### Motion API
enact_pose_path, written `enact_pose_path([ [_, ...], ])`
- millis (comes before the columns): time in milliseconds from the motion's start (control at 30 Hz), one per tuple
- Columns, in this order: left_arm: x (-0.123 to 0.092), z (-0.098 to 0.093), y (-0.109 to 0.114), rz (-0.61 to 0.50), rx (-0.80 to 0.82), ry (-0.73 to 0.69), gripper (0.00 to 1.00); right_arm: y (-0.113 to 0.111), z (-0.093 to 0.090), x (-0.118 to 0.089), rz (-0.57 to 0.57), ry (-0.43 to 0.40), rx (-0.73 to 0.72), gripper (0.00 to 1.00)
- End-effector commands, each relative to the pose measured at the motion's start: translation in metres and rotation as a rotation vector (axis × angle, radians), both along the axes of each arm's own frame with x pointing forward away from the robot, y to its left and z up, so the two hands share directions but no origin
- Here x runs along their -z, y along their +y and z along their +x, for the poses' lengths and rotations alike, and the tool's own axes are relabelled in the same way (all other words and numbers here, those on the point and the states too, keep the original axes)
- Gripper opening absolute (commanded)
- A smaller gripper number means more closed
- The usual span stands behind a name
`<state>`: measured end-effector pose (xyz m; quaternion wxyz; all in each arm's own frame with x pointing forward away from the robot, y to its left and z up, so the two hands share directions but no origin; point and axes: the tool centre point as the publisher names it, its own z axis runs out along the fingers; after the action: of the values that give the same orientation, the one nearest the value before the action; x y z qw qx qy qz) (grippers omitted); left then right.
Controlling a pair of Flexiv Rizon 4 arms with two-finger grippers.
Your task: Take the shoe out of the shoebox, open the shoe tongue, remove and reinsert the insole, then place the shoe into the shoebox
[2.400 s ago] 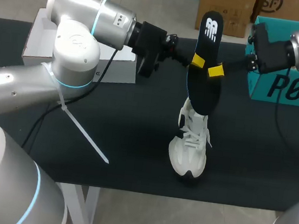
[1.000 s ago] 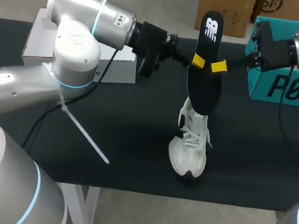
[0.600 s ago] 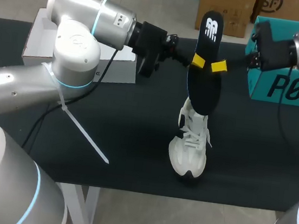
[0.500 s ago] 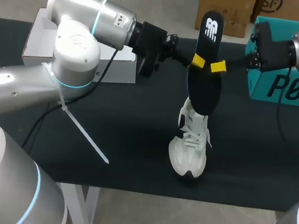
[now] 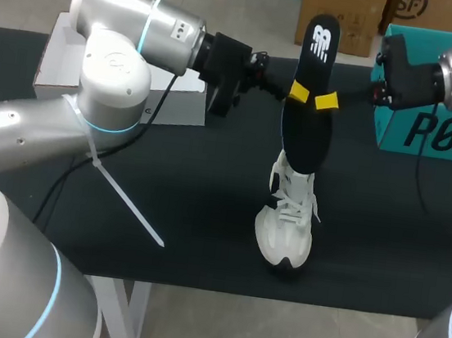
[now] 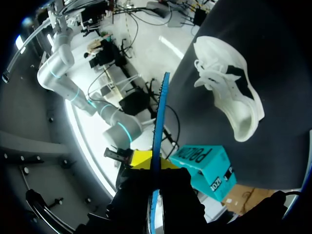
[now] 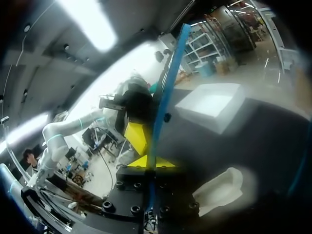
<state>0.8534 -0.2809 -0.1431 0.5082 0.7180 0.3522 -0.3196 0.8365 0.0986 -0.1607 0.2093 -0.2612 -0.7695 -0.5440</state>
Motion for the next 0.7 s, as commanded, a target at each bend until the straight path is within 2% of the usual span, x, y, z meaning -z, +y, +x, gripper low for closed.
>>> enact_pose_path([
  [33, 0.0, 0.0, -0.002, -0.001, 0.001, -0.002, 0.0, 0.003, -0.001, 0.0, -0.004, 0.0, 0.005, 0.0],
  [200, 0.0, 0.0, -0.002, -0.001, 0.001, -0.002, 0.0, 0.003, -0.001, 0.0, -0.004, 0.0, 0.005, 0.0],
  [233, 0.0, 0.0, -0.002, -0.001, 0.001, -0.002, 0.06, 0.003, -0.001, 0.0, -0.004, 0.0, 0.005, 0.0],
  [267, 0.0, 0.0, -0.002, -0.001, 0.001, -0.002, 0.48, 0.003, -0.001, 0.0, -0.004, 0.0, 0.005, 0.0],
  [300, 0.0, 0.0, -0.002, -0.001, 0.001, -0.002, 1.0, 0.003, -0.001, 0.0, -0.004, 0.0, 0.005, 0.0],
  [467, 0.0, 0.0, -0.002, -0.001, 0.001, -0.002, 1.0, 0.003, -0.001, 0.0, -0.004, 0.0, 0.005, 0.0],
  [533, -0.002, 0.0, 0.004, 0.046, -0.02, 0.031, 1.0, 0.003, -0.001, 0.0, -0.004, 0.0, 0.005, 0.0],
  [700, 0.003, -0.004, 0.021, 0.075, -0.044, 0.104, 1.0, 0.003, -0.001, 0.0, -0.004, 0.0, 0.005, 0.0],
])
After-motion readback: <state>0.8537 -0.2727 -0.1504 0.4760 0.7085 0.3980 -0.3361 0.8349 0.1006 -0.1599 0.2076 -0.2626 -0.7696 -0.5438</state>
